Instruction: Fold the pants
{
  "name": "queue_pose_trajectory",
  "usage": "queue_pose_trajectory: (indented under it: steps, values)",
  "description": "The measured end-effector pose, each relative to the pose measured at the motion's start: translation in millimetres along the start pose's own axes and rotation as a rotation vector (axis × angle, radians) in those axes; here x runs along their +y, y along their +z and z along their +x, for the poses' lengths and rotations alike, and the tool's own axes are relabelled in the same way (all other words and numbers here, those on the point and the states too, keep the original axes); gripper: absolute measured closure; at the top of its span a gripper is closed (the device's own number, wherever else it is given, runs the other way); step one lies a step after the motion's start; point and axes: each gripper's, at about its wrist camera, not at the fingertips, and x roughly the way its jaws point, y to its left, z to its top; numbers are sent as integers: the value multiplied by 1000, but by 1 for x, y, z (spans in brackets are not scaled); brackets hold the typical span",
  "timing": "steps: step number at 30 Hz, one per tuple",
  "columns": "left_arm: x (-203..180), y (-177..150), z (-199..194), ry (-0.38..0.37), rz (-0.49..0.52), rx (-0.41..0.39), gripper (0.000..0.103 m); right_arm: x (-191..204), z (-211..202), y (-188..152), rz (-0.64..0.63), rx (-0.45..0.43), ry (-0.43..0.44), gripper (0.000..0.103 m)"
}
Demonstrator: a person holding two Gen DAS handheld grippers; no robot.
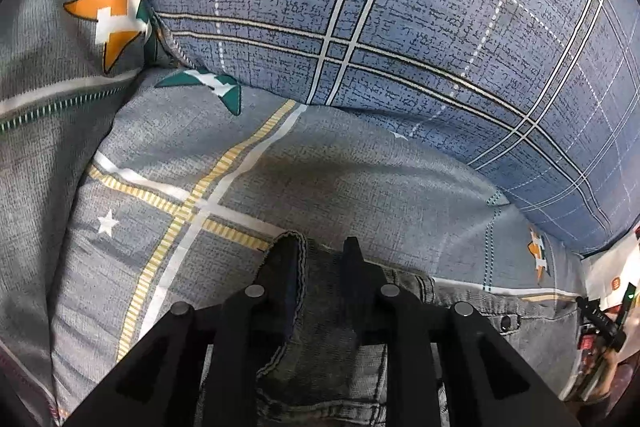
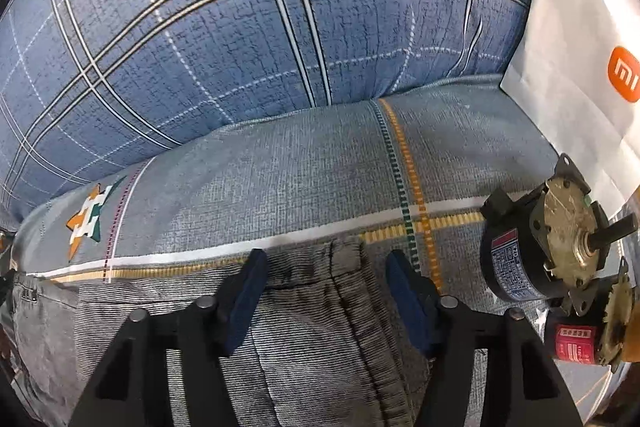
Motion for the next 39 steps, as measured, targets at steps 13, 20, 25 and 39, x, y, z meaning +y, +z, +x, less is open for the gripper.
queue_pose_trajectory:
  steps: [13, 20, 25, 39]
  values:
    - [1, 10, -25, -25, -29, -51, 101, -2, -29, -5, 19, -42, 26, 82]
    - [14, 9, -52, -85, -56, -88, 101, -11, -50, -4, 69, -89, 70, 82]
    - [7, 3, -64, -121, -47, -127, 101, -17, -68, -6, 88, -127, 94, 82]
    - [25, -45, -175, -273, -49, -293, 101, -34, -162, -38, 155, -307, 170, 85]
